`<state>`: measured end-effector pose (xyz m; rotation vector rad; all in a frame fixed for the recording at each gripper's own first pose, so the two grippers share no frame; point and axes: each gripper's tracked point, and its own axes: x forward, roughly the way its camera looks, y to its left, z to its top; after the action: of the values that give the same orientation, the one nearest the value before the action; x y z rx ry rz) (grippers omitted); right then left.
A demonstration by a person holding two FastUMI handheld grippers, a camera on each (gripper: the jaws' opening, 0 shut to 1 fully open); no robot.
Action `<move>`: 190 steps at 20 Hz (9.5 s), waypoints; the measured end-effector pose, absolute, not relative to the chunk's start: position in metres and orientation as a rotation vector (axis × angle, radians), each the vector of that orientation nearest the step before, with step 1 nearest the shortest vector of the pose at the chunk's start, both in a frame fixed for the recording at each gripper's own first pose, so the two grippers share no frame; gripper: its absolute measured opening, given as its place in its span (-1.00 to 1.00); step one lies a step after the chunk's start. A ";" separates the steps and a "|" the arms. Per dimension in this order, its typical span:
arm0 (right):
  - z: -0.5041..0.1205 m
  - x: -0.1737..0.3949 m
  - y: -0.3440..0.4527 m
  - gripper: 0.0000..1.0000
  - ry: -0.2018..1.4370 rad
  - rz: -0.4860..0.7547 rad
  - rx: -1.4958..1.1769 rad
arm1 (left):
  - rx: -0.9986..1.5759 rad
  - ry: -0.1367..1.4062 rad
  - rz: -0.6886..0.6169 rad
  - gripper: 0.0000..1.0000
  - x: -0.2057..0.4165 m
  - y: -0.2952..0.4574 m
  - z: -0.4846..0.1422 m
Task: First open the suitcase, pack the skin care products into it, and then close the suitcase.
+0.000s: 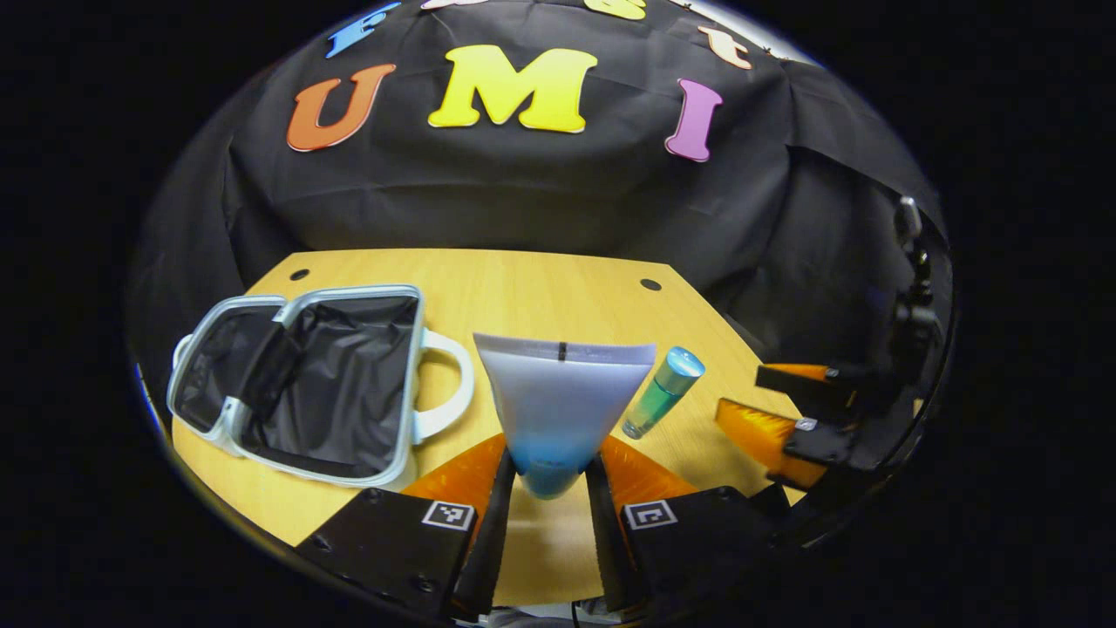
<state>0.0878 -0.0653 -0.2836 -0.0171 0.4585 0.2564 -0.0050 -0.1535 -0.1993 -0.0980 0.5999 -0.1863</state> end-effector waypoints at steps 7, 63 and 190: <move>-0.336 0.133 -0.032 0.60 0.505 0.232 0.029 | -0.099 0.597 0.016 -0.04 -0.018 -0.045 -0.161; -0.238 0.109 0.233 -0.29 0.718 0.331 -0.034 | -0.364 0.814 -0.322 0.79 0.005 0.087 -0.267; -0.044 0.057 -0.019 0.63 0.197 -0.037 0.085 | 0.066 0.257 -0.003 0.96 0.039 -0.038 -0.034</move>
<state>0.0570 -0.0195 -0.0441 0.0849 0.1968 -0.0373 0.0389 -0.0377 -0.0338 0.0656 0.2571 -0.0028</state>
